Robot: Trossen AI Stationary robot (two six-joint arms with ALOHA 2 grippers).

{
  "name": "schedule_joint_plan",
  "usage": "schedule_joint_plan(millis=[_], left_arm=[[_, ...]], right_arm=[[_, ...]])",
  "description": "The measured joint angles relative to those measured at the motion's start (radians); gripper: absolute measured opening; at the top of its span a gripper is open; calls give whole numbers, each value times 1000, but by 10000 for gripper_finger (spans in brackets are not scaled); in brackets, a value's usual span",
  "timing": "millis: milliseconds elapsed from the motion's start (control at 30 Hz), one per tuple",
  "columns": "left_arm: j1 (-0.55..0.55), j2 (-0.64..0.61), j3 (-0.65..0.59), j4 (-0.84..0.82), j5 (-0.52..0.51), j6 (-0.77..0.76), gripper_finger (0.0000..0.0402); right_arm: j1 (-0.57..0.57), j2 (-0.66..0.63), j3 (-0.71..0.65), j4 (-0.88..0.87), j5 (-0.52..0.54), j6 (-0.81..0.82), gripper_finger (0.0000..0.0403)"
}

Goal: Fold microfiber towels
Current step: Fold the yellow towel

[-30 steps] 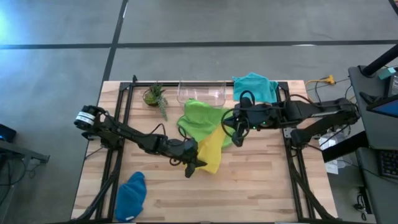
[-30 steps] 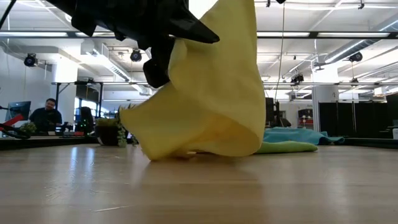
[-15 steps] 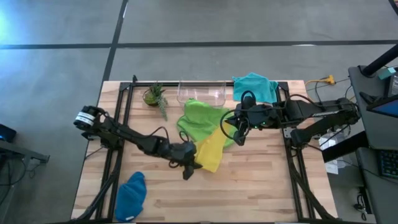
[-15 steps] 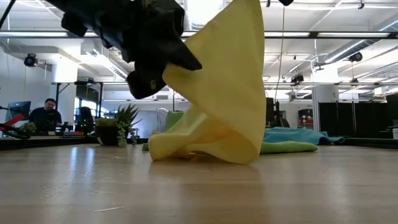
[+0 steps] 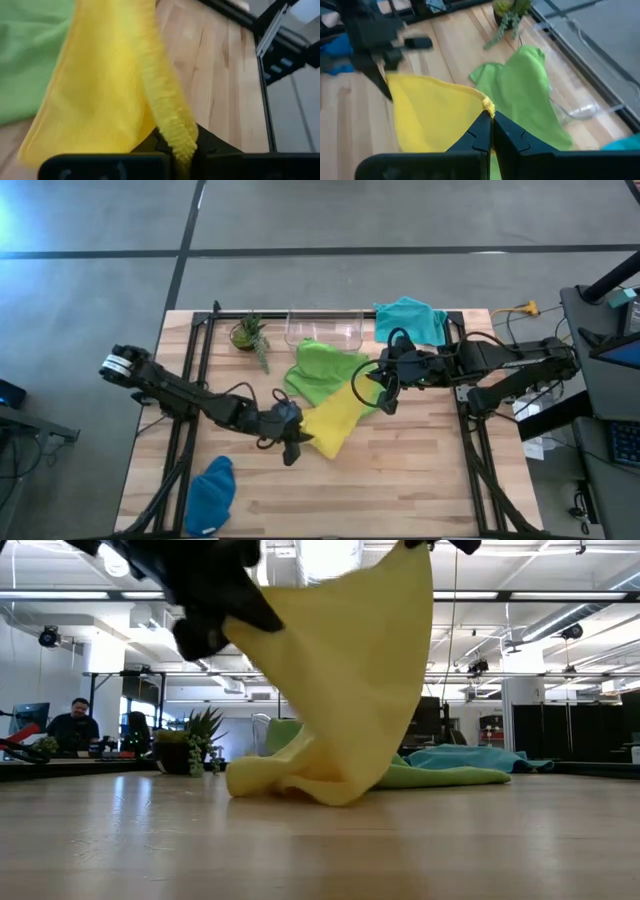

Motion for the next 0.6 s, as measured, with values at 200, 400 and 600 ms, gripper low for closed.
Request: schedule_joint_plan(millis=[200, 400, 600], left_arm=[[-17, -172, 3, -225, -19, -3, 0], [8, -382, 20, -375, -238, 120, 0], [106, -508, 120, -410, -338, 358, 0]], right_arm=[[16, -32, 0, -73, 12, 54, 8], [7, -73, 0, -43, 159, -8, 8], [-39, -82, 5, 127, 230, -148, 8]])
